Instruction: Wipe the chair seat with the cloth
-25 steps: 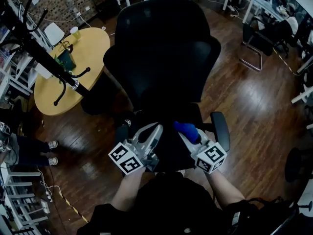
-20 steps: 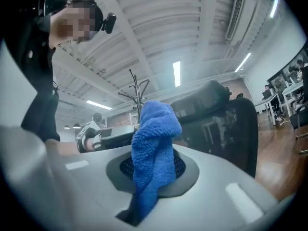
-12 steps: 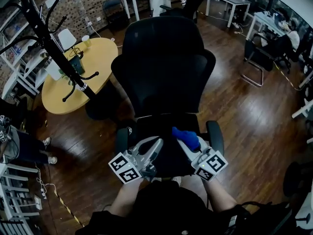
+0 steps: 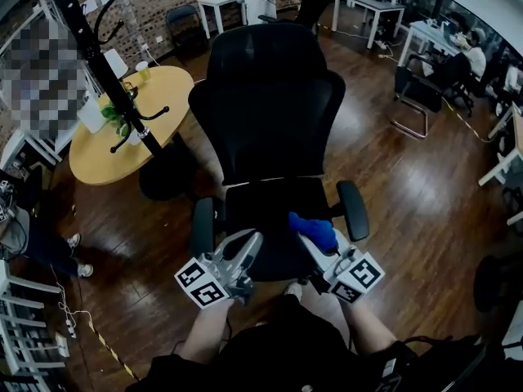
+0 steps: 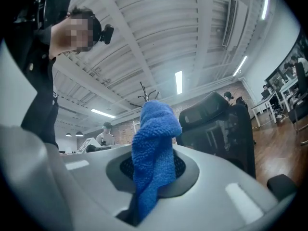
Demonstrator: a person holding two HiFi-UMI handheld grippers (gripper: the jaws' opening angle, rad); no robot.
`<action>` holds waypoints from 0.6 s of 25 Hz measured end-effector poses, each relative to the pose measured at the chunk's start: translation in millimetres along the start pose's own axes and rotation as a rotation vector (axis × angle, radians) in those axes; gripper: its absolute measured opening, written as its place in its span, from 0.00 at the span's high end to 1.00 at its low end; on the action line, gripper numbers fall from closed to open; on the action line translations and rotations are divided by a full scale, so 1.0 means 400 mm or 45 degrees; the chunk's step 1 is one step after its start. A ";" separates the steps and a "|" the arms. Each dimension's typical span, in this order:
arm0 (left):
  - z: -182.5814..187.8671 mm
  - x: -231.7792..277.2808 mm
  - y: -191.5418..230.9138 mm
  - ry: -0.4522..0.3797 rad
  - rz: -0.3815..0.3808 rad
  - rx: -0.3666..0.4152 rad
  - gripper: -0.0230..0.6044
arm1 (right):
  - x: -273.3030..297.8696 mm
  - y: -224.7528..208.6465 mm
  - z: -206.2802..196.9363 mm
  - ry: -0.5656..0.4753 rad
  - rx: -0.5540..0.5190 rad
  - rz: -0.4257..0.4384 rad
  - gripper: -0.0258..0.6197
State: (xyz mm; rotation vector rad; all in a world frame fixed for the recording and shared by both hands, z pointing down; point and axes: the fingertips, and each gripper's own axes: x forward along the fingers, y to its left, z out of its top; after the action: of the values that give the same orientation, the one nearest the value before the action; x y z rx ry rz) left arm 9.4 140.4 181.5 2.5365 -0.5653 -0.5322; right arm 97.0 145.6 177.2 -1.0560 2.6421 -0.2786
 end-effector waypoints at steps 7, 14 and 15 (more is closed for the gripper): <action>-0.052 -0.201 -0.095 -0.018 0.039 -0.018 0.97 | -0.120 0.196 -0.052 0.046 -0.008 -0.063 0.90; -0.068 -0.269 -0.160 -0.044 0.074 -0.010 0.97 | -0.166 0.286 -0.039 0.005 0.030 0.008 0.90; -0.071 -0.259 -0.169 -0.042 0.068 -0.003 0.97 | -0.170 0.287 -0.037 0.001 0.036 0.025 0.90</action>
State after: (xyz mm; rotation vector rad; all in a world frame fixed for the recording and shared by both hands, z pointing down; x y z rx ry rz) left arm -44.8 254.2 195.7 2.5074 -0.6419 -0.5559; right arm 65.6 275.9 171.9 -1.0212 2.6395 -0.3109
